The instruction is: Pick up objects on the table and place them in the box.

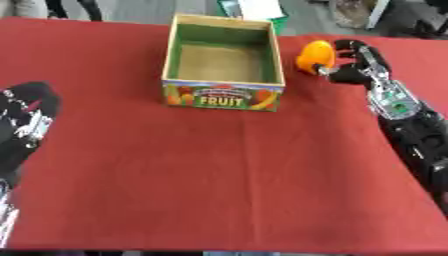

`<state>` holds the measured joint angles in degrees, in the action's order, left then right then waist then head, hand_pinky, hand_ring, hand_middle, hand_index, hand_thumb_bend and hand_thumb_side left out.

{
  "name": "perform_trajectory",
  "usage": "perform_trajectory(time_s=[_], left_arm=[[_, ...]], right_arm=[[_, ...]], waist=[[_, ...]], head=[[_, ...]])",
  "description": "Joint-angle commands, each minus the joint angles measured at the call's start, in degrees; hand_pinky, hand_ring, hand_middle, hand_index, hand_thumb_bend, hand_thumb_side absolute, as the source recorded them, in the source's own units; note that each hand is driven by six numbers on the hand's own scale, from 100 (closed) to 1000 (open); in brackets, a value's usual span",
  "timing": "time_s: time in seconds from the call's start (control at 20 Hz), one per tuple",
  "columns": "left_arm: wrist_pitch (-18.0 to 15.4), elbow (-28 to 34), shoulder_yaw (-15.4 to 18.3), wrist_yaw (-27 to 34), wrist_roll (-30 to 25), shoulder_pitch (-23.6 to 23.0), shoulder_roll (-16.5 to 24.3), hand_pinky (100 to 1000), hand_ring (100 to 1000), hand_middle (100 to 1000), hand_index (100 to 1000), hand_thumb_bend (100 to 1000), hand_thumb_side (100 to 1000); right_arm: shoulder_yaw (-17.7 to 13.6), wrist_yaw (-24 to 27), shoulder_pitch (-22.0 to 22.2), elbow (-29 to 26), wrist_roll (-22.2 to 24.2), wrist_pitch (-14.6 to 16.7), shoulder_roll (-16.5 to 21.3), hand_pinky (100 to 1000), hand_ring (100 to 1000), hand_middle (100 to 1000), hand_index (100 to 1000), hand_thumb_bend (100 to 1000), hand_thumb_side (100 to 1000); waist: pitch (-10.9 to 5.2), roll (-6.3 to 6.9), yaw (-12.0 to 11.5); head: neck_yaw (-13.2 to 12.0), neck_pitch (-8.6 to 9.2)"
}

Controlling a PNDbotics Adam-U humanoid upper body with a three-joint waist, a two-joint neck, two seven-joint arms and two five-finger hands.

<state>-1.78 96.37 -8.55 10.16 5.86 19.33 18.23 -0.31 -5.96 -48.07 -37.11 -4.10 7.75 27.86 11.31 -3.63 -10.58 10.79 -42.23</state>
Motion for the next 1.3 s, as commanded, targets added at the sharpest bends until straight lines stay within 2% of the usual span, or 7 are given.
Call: perform_trajectory(time_s=[0.05,0.35,0.6,0.7,0.85,1.05,1.3], left_arm=[[-0.04,1.34,-0.02,0.28,-0.29,1.13,1.43,725,823,709,648,550,399],[0.08,1.48,-0.08,0.29,-0.36,1.31,1.47,725,822,708,648,551,399],[0.13,1.55,-0.10,0.34,-0.36,1.38,1.45,725,822,708,648,552,399],[0.13,1.55,-0.05,0.36,-0.31,1.34,1.41,725,822,708,647,553,398],[0.12,1.51,-0.04,0.36,-0.29,1.30,1.36,725,822,707,647,554,398],[0.07,1.46,0.04,0.38,-0.20,1.24,1.32,725,822,707,647,555,398],[-0.02,1.35,0.16,0.38,-0.04,1.09,1.25,725,821,707,646,556,397]], right_arm=[[-0.54,-1.28,-1.81,1.47,-1.30,0.34,0.70,812,892,834,855,454,130],[-0.80,-4.61,-2.88,3.19,-7.30,-1.43,0.17,761,825,769,805,377,100],[-0.98,-6.80,-3.24,3.47,-18.67,-5.27,-0.23,664,719,634,725,285,100],[-0.99,-7.58,-3.30,3.34,-23.12,-6.71,-0.40,597,629,510,608,155,100],[-0.92,-7.71,-3.20,2.79,-27.95,-8.02,-0.56,542,561,384,469,100,100],[-0.95,-6.73,-2.82,1.95,-32.40,-8.19,-0.47,471,486,233,312,100,100],[-0.66,-4.05,-2.02,-0.49,-33.90,-6.68,0.06,449,458,196,272,100,100]], waist=[[-0.67,0.20,-0.27],[-0.42,0.20,-1.21],[-0.32,0.24,-1.66],[-0.30,0.25,-1.67],[-0.26,0.22,-1.51],[-0.31,0.22,-1.17],[-0.49,0.16,-0.60]], head=[[0.38,0.52],[0.56,0.60],[0.69,0.78],[0.71,0.83],[0.66,0.81],[0.56,0.76],[0.39,0.65]])
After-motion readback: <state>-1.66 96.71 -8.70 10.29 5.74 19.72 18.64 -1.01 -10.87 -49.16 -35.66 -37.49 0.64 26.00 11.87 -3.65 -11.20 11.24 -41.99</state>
